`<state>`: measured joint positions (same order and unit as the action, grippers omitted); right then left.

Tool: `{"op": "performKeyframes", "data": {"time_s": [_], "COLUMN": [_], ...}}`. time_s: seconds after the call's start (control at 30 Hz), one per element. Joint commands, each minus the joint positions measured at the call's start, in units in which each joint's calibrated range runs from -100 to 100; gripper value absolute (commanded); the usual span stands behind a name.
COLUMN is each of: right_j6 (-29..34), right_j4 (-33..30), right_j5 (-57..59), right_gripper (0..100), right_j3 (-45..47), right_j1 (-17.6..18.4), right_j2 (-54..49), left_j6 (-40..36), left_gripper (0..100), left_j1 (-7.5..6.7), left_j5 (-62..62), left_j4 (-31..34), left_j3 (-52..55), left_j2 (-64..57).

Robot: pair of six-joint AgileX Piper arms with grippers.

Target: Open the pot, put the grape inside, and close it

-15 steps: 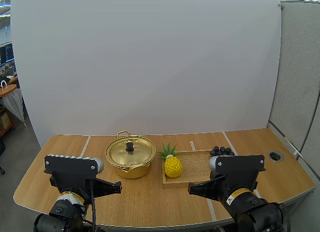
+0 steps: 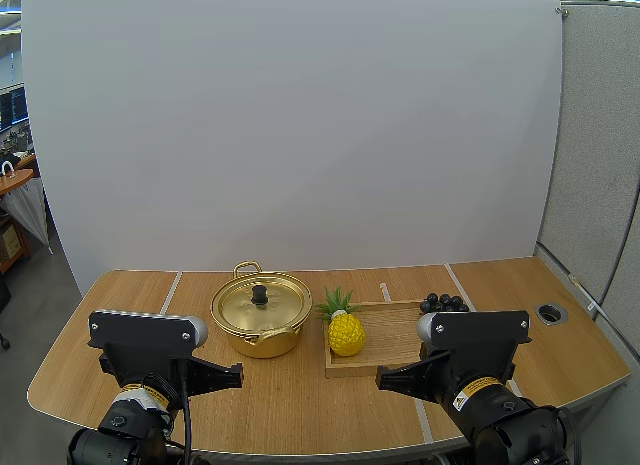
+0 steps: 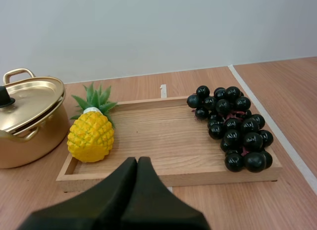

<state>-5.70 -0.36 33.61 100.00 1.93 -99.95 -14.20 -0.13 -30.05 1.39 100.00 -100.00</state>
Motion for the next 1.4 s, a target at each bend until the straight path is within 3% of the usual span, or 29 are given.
{"op": "performKeyframes", "data": {"time_s": [0.0,0.67,0.83,1.07,1.37], "right_j6": [0.2,0.2,0.1,0.0,0.0], "right_j4": [-0.3,0.4,-2.1,-3.9,-7.8], "right_j5": [-0.4,0.1,3.2,17.9,34.9], "right_gripper": [0,0,0,0,0], "right_j3": [0.0,-0.1,-8.1,-24.7,-36.5], "right_j1": [0.1,0.1,0.1,0.1,0.1], "right_j2": [-0.1,-0.1,-0.1,-0.1,-0.1], "left_j6": [-0.6,-0.5,1.2,1.9,1.9], "left_gripper": [0,0,0,0,0], "left_j1": [-0.16,-0.16,-0.16,-0.16,-0.16], "left_j5": [0.6,0.5,-4.7,-13.0,-36.4], "left_j4": [0.6,0.6,1.0,1.0,1.0], "left_j3": [0.0,0.0,-6.2,-21.9,-37.7], "left_j2": [0.0,0.0,0.0,0.0,0.0]}}
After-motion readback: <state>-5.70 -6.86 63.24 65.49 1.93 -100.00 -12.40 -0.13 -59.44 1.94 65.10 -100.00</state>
